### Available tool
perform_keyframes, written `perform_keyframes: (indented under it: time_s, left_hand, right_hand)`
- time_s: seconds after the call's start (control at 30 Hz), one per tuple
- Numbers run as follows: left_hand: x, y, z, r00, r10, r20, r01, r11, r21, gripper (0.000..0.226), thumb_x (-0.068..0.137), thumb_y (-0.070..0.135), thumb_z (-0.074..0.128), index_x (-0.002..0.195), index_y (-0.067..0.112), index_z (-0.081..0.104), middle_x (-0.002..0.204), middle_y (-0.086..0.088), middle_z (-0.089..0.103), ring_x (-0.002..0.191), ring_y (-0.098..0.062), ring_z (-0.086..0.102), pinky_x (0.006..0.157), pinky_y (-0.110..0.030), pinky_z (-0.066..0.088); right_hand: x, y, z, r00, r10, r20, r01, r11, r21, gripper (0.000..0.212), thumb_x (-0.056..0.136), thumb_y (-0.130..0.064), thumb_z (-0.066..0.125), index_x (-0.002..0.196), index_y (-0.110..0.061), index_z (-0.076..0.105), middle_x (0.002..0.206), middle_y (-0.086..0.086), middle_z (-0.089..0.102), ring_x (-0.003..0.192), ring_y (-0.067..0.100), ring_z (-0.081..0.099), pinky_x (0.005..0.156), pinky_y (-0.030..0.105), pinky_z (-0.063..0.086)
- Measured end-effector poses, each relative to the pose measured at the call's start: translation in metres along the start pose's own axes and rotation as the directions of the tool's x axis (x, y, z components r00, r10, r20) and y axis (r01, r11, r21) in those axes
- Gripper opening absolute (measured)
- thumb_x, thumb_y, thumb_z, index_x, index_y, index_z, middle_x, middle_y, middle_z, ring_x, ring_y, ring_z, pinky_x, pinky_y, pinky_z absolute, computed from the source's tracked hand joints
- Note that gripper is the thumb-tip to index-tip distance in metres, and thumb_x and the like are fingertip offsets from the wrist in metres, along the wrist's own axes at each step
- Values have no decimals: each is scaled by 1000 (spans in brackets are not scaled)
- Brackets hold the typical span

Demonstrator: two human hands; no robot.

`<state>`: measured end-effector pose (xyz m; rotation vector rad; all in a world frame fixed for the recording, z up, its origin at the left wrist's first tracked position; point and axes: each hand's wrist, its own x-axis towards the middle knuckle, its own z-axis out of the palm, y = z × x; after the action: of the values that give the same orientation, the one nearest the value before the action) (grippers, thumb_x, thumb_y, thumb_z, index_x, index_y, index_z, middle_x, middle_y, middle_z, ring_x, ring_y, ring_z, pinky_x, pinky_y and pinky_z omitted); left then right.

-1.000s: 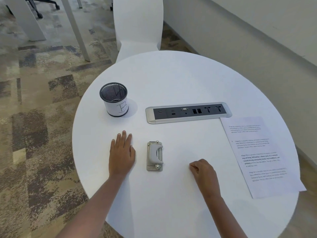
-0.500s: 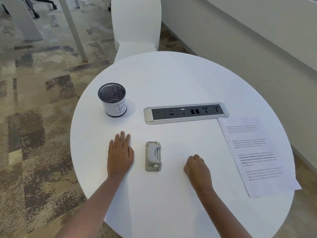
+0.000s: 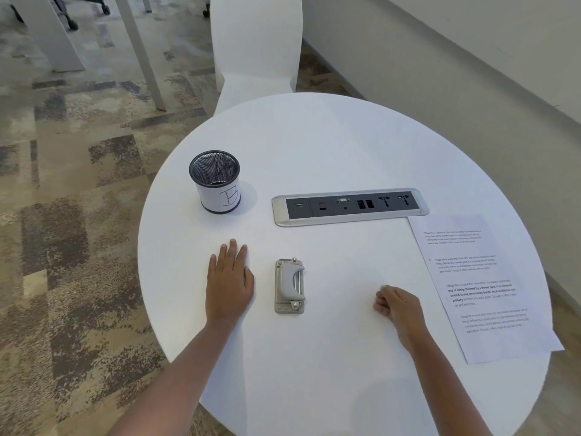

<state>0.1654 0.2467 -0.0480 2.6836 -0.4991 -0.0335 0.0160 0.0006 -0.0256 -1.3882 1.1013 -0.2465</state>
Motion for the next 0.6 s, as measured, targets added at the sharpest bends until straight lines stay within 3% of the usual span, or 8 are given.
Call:
perform_keyframes:
  time_s: [0.1, 0.17, 0.23, 0.3, 0.4, 0.6]
  left_hand:
    - [-1, 0, 0, 1000, -8, 19, 8, 1000, 7, 46, 83, 11, 36, 123, -1, 57, 135, -24, 52, 125, -41, 49, 104, -55, 38]
    - [-1, 1, -1, 999, -12, 41, 12, 1000, 11, 55, 84, 19, 24, 125, 0, 55, 137, -23, 50, 128, -39, 47, 106, -54, 36]
    - [0, 1, -1, 999, -6, 45, 6, 1000, 19, 58, 83, 21, 22, 126, 0, 55, 138, -23, 49, 128, -39, 46, 107, -54, 35]
    - [0, 1, -1, 999, -5, 52, 3, 1000, 27, 58, 83, 21, 21, 125, 0, 55, 137, -23, 50, 128, -40, 47, 106, -54, 36]
    - [0, 1, -2, 998, 0, 56, -2, 999, 35, 58, 83, 21, 22, 124, -1, 56, 136, -24, 51, 125, -40, 49, 104, -55, 38]
    - [0, 0, -1, 998, 3, 56, -5, 999, 39, 56, 83, 20, 23, 124, 0, 56, 135, -24, 51, 125, -40, 49, 104, -55, 38]
  right_hand:
    - [-6, 3, -3, 999, 16, 35, -17, 1000, 10, 24, 88, -2, 50, 65, -8, 51, 63, 5, 47, 61, 18, 45, 52, 15, 53]
    - [-11, 6, -2, 997, -62, 55, 73, 976, -207, 30, 88, -6, 51, 58, -12, 49, 59, 2, 48, 61, 19, 44, 56, 16, 46]
    - [-16, 6, 1, 984, -172, 56, 179, 887, -427, 27, 85, -9, 55, 59, -16, 55, 59, -3, 53, 60, 16, 48, 54, 10, 38]
    - [-20, 5, 6, 961, -264, 78, 262, 794, -549, 14, 85, -9, 57, 74, -14, 64, 74, -2, 61, 69, 12, 54, 60, 9, 39]
    - [-21, 5, 15, 928, -346, 136, 344, 660, -668, 13, 88, -9, 55, 94, -8, 67, 90, 4, 62, 81, 17, 56, 72, 23, 39]
    - [-22, -3, 24, 901, -385, 198, 368, 439, -820, 17, 90, -10, 49, 84, -3, 63, 82, 10, 57, 71, 25, 53, 60, 31, 38]
